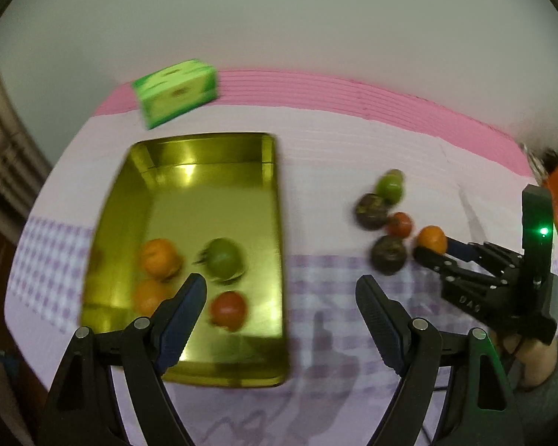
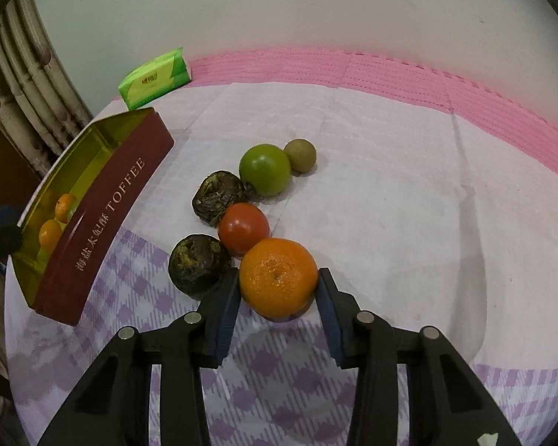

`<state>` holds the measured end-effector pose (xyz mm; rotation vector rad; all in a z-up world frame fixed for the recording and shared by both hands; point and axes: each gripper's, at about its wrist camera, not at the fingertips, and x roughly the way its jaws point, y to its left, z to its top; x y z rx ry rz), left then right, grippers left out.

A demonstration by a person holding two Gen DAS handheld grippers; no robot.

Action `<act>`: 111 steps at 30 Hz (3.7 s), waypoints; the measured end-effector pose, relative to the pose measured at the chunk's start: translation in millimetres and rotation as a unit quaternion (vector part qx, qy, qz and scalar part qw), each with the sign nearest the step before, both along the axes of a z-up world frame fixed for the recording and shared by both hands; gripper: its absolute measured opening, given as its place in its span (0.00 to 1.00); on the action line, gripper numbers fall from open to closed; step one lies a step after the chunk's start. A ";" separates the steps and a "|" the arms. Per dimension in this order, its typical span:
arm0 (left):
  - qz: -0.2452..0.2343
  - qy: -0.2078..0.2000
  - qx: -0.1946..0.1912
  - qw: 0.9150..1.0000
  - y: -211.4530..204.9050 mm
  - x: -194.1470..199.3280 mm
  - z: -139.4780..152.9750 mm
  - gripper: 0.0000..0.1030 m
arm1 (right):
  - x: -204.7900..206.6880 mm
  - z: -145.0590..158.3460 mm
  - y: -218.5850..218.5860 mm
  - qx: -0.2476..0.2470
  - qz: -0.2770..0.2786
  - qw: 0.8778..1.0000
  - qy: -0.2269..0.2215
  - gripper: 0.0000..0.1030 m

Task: Organize fruits
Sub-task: 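Grasp a tangerine with the right tool while the left tool grasps a dark brown fruit, then place the dark brown fruit in the tray with the left tool while the right tool holds the tangerine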

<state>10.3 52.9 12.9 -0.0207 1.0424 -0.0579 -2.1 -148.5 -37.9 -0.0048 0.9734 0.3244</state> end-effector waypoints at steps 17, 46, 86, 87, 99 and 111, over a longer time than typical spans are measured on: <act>-0.066 0.041 0.014 0.997 -93.8 46.1 -56.4 0.80 | -14.3 -7.0 -86.6 -0.064 -0.090 0.992 -0.062 0.37; 0.011 0.002 0.018 1.000 -15.4 25.8 -10.2 0.40 | -9.4 -6.2 -83.1 -0.054 -0.094 0.992 -0.058 0.38; 0.073 0.056 0.027 0.995 74.6 -5.7 -47.7 0.40 | -7.8 -8.0 -82.7 -0.060 -0.094 0.992 -0.058 0.38; 0.070 0.060 0.031 0.995 72.5 -5.9 -49.1 0.40 | -7.7 -8.2 -83.5 -0.060 -0.094 0.992 -0.058 0.38; 0.086 0.077 0.030 0.993 81.7 -7.9 -56.7 0.41 | -7.6 -8.4 -83.5 -0.060 -0.093 0.992 -0.059 0.38; 0.074 0.075 0.019 0.994 80.6 -11.5 -45.9 0.57 | -5.4 -8.0 -80.8 -0.067 -0.094 0.992 -0.054 0.37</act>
